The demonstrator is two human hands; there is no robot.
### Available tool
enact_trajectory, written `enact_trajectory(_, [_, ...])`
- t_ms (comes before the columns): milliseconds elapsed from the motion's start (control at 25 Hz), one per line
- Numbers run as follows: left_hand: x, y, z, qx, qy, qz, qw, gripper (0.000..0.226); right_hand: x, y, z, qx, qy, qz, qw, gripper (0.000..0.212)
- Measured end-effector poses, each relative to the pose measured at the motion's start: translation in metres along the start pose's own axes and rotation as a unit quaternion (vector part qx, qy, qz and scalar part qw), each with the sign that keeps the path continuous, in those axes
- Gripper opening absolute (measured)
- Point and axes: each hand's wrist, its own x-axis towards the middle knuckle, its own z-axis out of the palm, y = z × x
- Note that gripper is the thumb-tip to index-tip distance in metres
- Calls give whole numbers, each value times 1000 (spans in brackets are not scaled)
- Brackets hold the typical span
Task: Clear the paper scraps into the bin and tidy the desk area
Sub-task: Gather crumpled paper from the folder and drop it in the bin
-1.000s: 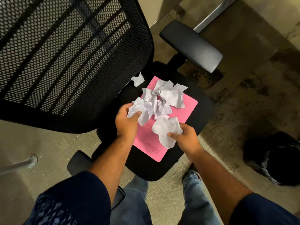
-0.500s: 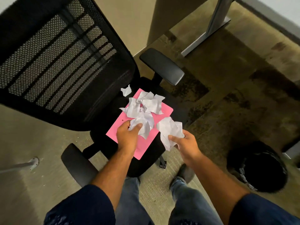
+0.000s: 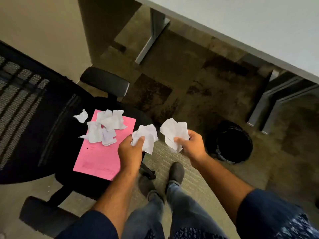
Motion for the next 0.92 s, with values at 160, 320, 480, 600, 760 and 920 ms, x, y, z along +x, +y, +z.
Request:
enact_trajectory(160, [-17,2,38,48,-90,56,993,14,-27,20,-50,-1,142,-7,990,26])
enact_trajectory(320, [-46,12,82,69,-163,95,980,19,-55,52,-102,-4,262,-20,965,27])
enact_trajectory(480, [-73,17,130,101,-227,116,962,14,-69,91,-155,-19,338,0,941,18])
enact_trajectory(600, [-88,15,177,107,-264,99,954,7,-56,117,-200,-28,366,12,930,18])
enact_trajectory(760, [-109,0,236,145,-291,91,941,14,-16,161,-260,-61,365,65,927,22])
enact_trajectory(920, [-115,-16,303,157,-302,110,934,10,57,213,-325,-87,334,141,928,35])
